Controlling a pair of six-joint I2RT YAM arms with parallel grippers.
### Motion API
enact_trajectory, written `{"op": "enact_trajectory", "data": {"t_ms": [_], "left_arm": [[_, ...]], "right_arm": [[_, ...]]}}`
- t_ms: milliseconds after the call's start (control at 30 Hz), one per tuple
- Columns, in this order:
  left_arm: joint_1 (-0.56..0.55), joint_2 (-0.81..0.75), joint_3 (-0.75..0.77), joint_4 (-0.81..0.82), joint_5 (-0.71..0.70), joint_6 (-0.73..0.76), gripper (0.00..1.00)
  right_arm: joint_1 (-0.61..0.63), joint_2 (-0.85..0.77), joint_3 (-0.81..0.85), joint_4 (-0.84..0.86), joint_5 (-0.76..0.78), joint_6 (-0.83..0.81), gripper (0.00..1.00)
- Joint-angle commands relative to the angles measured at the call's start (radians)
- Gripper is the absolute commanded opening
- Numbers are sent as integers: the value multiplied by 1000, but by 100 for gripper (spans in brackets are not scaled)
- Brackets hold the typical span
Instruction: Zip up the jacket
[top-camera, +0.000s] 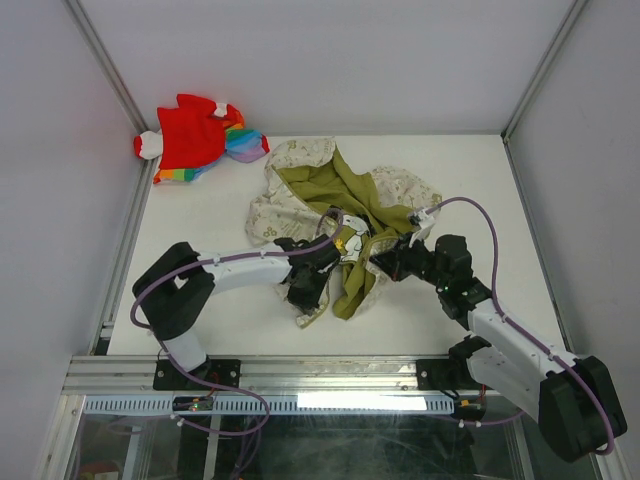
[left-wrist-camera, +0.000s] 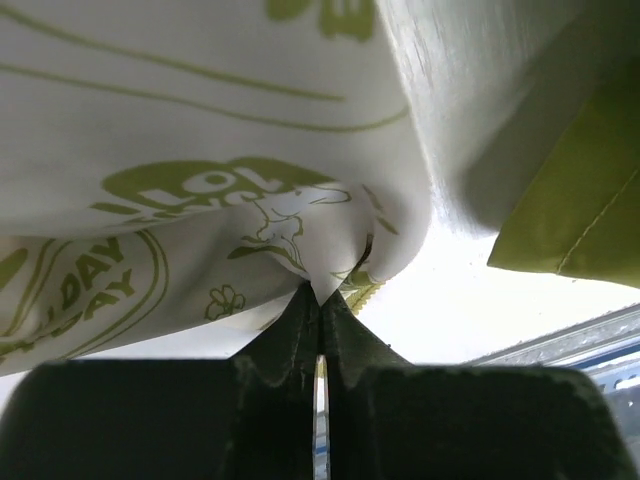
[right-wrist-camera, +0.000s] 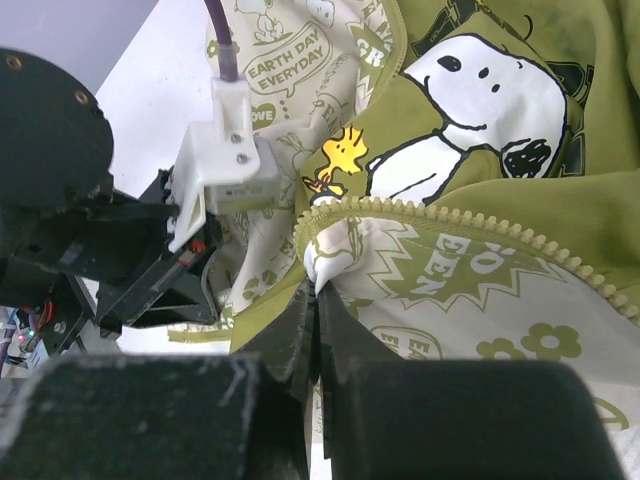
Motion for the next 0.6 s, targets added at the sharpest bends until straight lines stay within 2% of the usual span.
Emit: {"op": "enact_trajectory", "data": {"t_ms": [0,267,433,567], "left_arm": [[57,-87,-59,213,4,-25,0],[220,-364,-198,493,162,-133,0],[294,-500,-283,726,196,-224,0],[306,-567,-352,932,180,-279,0]], "right_arm": [[-5,1,40,43,-25,-14,0],[-4,-33,110,-49,-60,-42,0],[-5,-23,248,-242,-8,-54,0],[-5,31,299,-242,-144,-63,0]]}}
